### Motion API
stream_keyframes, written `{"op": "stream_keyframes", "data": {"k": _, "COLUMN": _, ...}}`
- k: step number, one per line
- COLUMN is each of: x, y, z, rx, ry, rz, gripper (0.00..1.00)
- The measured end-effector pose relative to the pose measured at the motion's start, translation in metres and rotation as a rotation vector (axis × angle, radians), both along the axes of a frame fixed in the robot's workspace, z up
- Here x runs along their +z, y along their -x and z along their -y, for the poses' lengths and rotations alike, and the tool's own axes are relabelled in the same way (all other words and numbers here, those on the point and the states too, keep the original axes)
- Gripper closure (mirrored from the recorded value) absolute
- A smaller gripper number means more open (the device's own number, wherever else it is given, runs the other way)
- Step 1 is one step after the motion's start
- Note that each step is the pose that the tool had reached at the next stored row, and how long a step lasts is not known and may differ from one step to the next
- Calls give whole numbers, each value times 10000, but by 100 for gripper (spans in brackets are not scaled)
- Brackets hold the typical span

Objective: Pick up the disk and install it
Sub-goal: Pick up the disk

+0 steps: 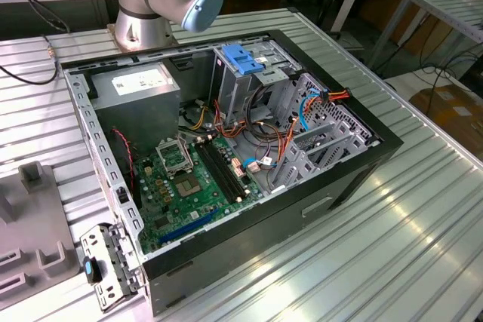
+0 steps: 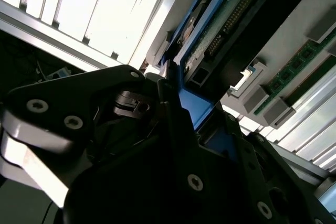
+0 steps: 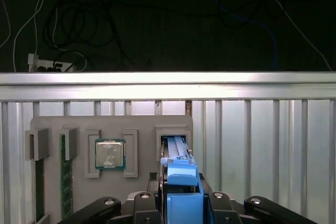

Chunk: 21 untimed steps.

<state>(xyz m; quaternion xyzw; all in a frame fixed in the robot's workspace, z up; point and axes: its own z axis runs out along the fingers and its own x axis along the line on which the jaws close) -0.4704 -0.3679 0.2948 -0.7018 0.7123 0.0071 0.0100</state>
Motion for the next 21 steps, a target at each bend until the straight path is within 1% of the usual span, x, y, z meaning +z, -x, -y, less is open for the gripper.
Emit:
{"op": "stream_keyframes", "data": {"k": 11, "x": 6, "y": 0, "z": 0, "rx": -8, "ry": -1, "rz": 2, "gripper": 63}}
{"op": "stream_keyframes", "data": {"k": 14, "x": 23, "y": 0, "z": 0, "rx": -8, "ry": 0, "rz": 0, "gripper": 63}}
{"op": "stream_keyframes", "data": {"k": 21, "x": 97, "y": 0, "z": 0, "rx": -8, "ry": 0, "rz": 1, "gripper": 63}}
